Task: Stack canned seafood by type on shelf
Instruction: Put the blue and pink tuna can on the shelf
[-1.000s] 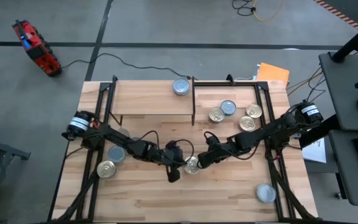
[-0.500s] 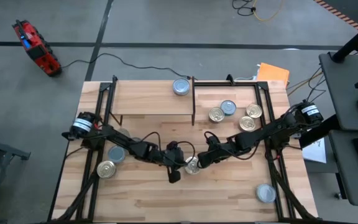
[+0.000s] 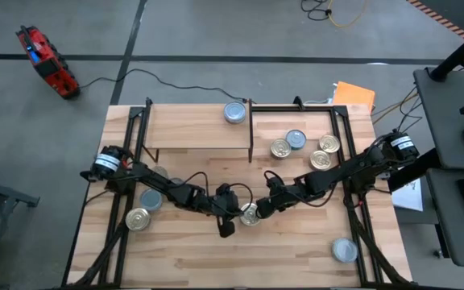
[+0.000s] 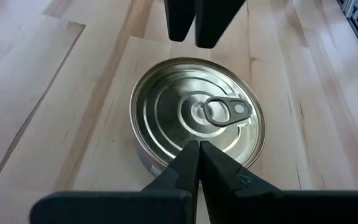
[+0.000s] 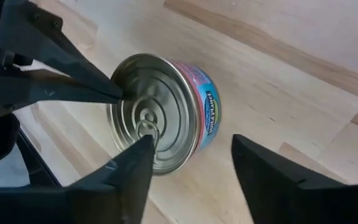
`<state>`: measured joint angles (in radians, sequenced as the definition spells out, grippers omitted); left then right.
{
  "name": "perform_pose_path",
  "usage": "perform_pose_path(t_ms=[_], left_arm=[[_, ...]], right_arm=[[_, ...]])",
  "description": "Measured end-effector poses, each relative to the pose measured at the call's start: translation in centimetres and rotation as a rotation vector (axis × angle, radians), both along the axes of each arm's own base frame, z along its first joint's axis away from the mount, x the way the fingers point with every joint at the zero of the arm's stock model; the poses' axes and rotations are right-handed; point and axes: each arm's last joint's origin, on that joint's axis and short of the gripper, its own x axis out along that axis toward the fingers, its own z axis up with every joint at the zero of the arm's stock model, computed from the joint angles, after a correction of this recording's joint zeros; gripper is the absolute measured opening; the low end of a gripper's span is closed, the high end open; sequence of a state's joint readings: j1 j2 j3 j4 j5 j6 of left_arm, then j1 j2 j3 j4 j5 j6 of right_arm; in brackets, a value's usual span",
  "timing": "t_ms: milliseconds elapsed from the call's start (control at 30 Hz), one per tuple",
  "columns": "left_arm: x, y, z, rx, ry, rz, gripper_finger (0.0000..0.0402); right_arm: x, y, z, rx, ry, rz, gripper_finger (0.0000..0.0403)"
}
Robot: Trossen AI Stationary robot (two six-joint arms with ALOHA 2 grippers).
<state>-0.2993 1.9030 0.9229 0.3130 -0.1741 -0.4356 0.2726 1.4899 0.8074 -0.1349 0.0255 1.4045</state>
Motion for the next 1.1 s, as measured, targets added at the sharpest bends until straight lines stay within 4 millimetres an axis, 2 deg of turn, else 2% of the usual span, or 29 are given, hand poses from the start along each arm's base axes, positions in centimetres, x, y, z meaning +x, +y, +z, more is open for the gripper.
perform_pose_path(t_ms=[133, 300, 667, 1100], left_arm=[[0.0, 0.0, 0.0, -0.013, 0.001, 0.010, 0.0000], [-0.1, -0.2, -0.1, -0.016, 0.003, 0.009, 0.0000], [0.0, -0.7, -0.7, -0.053, -0.007, 0.025, 0.0000], [-0.8, -1.1, -1.4, -0.059, 0.002, 0.074, 0.0000]], right_arm=[[0.2, 0.0, 0.1, -0.013, -0.026, 0.024, 0.0252], [0.2, 0.0, 0.1, -0.024, -0.030, 0.038, 0.0276], [0.3, 0.1, 0.3, -0.027, -0.052, 0.048, 0.0292], [0.2, 0.1, 0.1, -0.024, -0.064, 0.051, 0.0316]])
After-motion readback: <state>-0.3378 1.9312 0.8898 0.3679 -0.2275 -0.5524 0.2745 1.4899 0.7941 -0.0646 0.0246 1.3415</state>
